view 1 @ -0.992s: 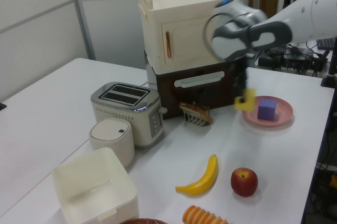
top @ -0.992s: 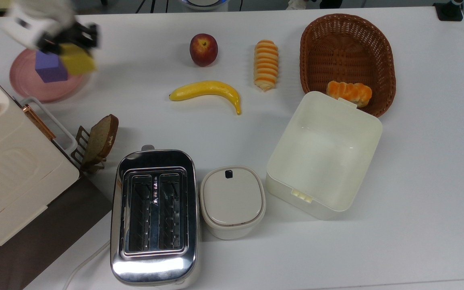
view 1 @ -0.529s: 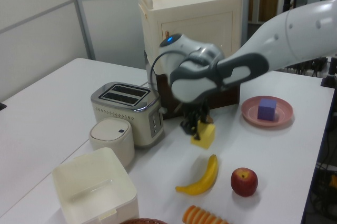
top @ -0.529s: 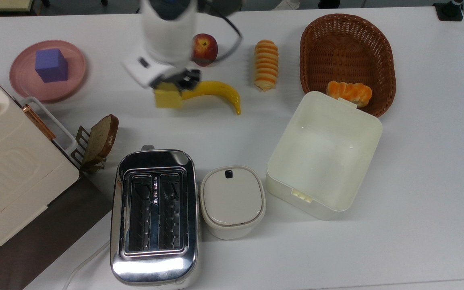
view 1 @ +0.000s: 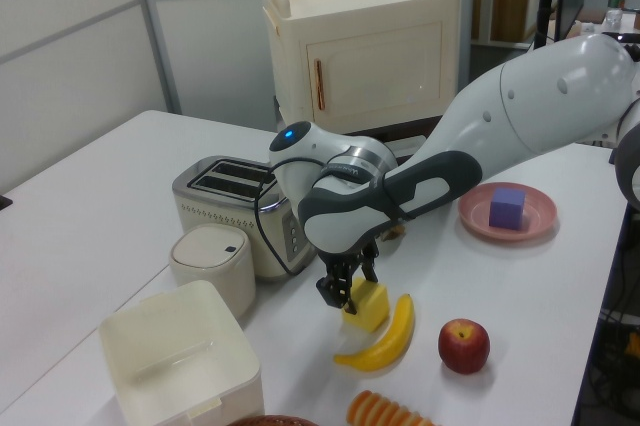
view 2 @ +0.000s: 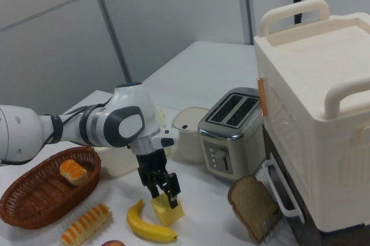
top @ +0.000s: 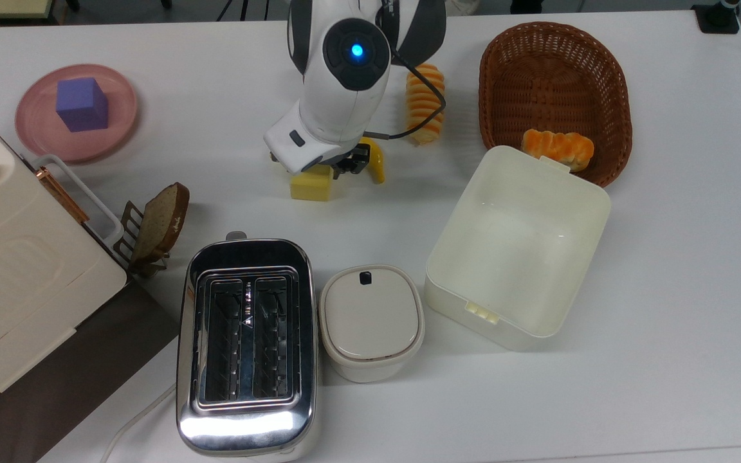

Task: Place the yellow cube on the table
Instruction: 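Carry the yellow cube beside the banana and lower it to the table, then open the gripper, release the cube, and raise the gripper away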

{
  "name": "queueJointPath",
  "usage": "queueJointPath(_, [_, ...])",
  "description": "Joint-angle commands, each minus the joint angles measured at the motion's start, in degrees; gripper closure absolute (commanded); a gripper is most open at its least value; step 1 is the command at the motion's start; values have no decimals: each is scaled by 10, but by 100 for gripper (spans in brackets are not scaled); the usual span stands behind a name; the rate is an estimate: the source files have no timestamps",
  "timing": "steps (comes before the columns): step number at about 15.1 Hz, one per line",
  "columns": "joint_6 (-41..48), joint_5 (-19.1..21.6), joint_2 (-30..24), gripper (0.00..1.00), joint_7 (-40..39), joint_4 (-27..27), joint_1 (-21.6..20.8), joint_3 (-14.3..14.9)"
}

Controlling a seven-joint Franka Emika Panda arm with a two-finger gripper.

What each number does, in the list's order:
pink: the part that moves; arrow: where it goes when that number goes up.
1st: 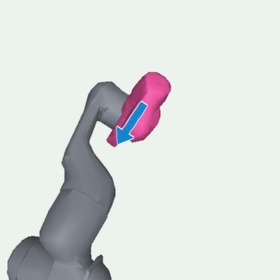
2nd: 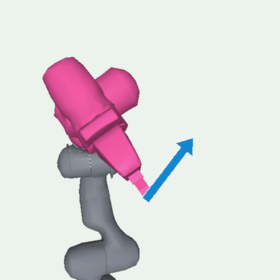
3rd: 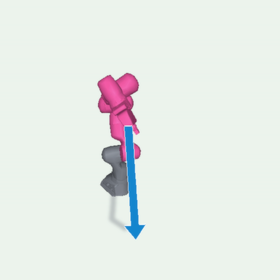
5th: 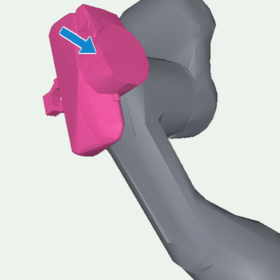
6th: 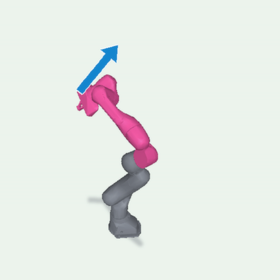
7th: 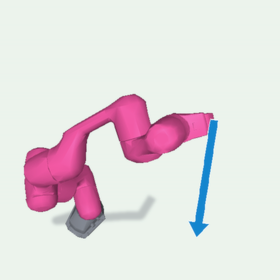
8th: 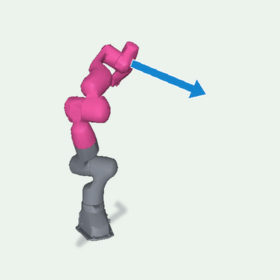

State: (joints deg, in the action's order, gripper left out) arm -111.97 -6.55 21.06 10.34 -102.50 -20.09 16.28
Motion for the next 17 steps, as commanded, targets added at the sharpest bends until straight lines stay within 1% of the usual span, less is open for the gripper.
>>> queueJointPath(1, [30,2,-35,0,7,0,8,-12])
queueJointPath(4, [77,-1,-94,0,2,0,46,-48])
queueJointPath(5, [92,-3,-115,0,0,1,65,-62])
queueJointPath(7, [108,-5,-158,0,-3,1,115,-101])
queueJointPath(9, [122,0,-188,0,-28,11,159,-123])
queueJointPath(11, [171,15,-190,0,-71,47,170,-119])
queueJointPath(12, [191,39,-189,0,-86,68,173,-112])
queueJointPath(13, [198,70,-189,0,-101,78,182,-105])
queueJointPath(14, [196,91,-189,0,-112,80,189,-99])
queueJointPath(15, [193,99,-187,0,-115,85,190,-95])
queueJointPath(17, [192,99,-184,0,-110,93,190,-93])
